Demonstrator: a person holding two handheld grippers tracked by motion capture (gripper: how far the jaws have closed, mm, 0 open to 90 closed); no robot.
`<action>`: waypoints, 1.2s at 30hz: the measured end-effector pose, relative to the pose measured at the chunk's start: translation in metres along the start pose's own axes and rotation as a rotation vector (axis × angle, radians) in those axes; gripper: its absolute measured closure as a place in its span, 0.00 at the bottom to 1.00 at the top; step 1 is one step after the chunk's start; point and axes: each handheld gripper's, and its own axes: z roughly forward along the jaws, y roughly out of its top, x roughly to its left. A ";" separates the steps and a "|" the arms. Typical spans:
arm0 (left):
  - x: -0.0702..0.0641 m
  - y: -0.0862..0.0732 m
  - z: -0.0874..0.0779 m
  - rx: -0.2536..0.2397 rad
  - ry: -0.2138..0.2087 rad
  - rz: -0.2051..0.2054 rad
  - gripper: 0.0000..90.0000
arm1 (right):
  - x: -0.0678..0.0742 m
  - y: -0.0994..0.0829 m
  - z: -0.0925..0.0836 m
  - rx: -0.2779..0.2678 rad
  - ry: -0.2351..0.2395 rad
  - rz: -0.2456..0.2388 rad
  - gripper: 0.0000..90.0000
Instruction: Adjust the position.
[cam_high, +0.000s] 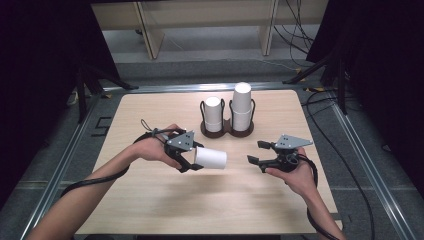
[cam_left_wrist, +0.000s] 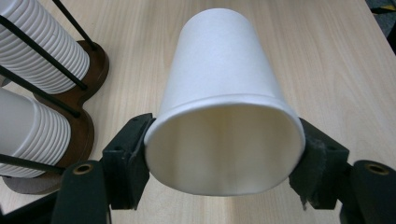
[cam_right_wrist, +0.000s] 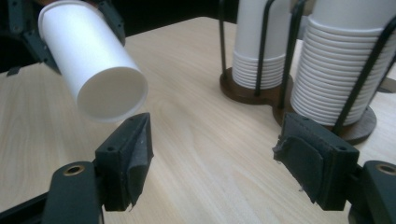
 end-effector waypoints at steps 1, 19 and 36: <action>0.000 0.001 0.000 0.003 -0.010 0.007 0.33 | -0.002 0.001 0.000 0.029 0.027 -0.029 0.29; 0.001 0.012 -0.007 0.122 -0.020 0.056 0.33 | 0.002 0.007 0.012 0.168 0.183 -0.119 0.30; 0.002 0.024 -0.009 0.287 -0.045 0.116 0.33 | 0.011 0.013 0.024 0.264 0.226 -0.121 0.31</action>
